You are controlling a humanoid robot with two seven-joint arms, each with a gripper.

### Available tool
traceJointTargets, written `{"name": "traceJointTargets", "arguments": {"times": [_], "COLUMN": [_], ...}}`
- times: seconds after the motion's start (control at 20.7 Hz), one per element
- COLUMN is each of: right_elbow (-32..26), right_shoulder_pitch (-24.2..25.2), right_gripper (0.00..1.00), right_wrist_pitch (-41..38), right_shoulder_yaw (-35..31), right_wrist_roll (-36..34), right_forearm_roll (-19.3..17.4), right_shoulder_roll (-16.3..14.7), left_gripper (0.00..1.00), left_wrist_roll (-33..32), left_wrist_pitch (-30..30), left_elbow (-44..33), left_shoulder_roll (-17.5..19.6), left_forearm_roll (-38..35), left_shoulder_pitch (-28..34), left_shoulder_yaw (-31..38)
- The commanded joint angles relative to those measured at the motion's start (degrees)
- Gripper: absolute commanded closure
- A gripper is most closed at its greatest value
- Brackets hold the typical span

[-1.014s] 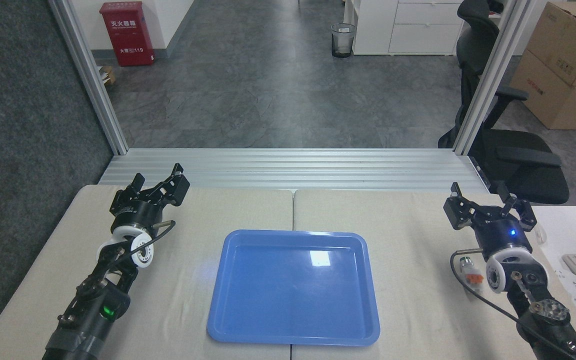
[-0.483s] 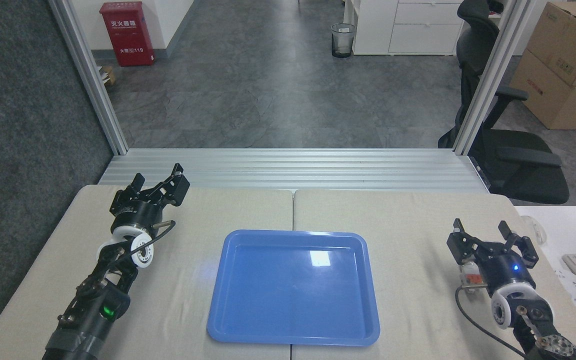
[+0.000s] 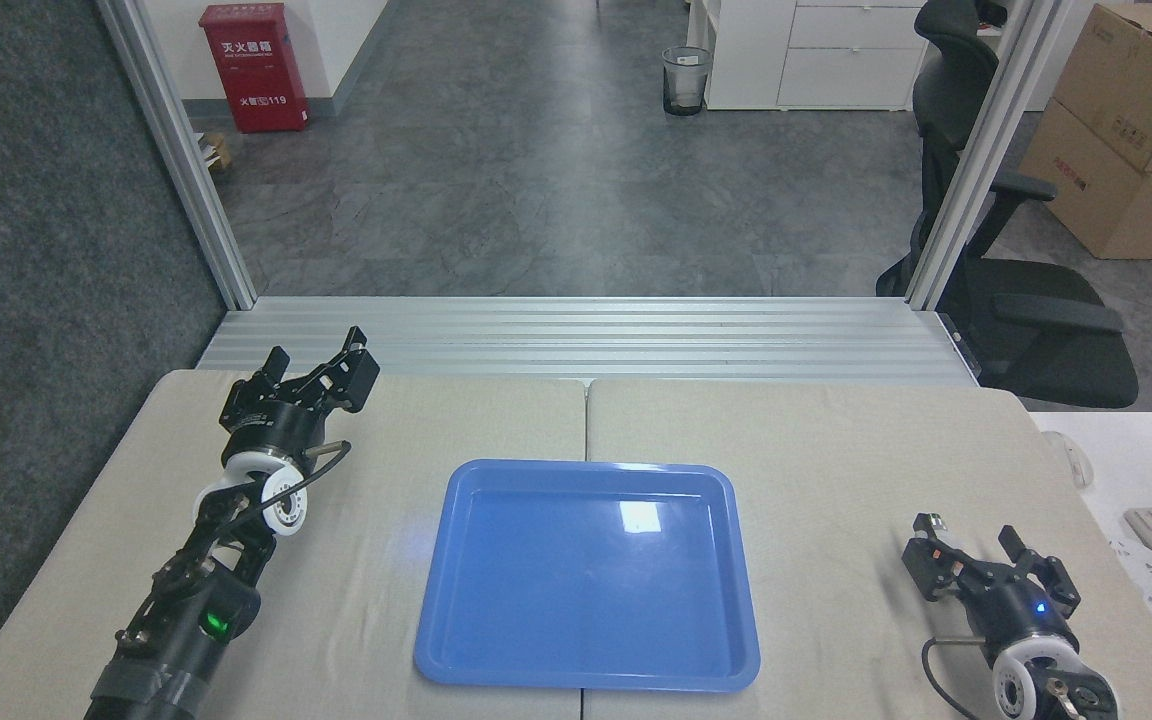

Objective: Pick up switch part and place in tray
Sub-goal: 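Close the right gripper on the orange switch part and lift it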

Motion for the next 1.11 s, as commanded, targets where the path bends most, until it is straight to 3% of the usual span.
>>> {"name": "traceJointTargets", "arguments": {"times": [0.0,0.1,0.19,0.34,0.39,0.53,0.63,0.82,1.06], "right_elbow": [6.7,7.8,8.0,7.9,7.7,7.5,3.2,-12.3,-22.7], "right_shoulder_pitch": [0.6,0.6,0.5,0.4,0.4,-1.0,-1.6,-3.6,-9.0], "right_gripper": [0.11,0.2,0.39,0.46,0.66,1.0,1.0,1.0,1.0], "right_wrist_pitch": [0.0,0.0,-0.1,-0.2,-0.2,-0.2,0.2,-0.4,-3.4], "right_shoulder_yaw": [-0.6,-0.1,0.2,0.3,0.4,0.2,-1.0,-2.2,11.7], "right_wrist_roll": [0.0,0.0,0.0,0.0,-0.1,-0.1,-0.3,-0.3,4.0], "right_forearm_roll": [-1.9,-1.8,-1.7,-1.7,-1.8,-1.8,-1.8,-1.4,5.1], "right_shoulder_roll": [1.3,1.3,1.8,2.3,2.4,3.2,3.8,3.8,8.9], "left_gripper": [0.0,0.0,0.0,0.0,0.0,0.0,0.0,0.0,0.0], "left_wrist_roll": [0.0,0.0,0.0,0.0,-0.1,0.0,0.0,0.0,0.0], "left_wrist_pitch": [0.0,0.0,0.0,0.0,0.0,0.0,0.0,0.0,0.0], "left_elbow": [0.0,0.0,0.0,0.0,0.0,0.0,0.0,0.0,0.0], "left_shoulder_roll": [0.0,0.0,0.0,0.0,0.0,0.0,0.0,0.0,0.0], "left_forearm_roll": [0.0,0.0,0.0,0.0,0.0,0.0,0.0,0.0,0.0], "left_shoulder_pitch": [0.0,0.0,-0.1,-0.1,0.0,-0.1,-0.1,0.0,0.0], "left_shoulder_yaw": [0.0,0.0,0.0,0.0,0.0,0.0,0.0,0.0,0.0]}}
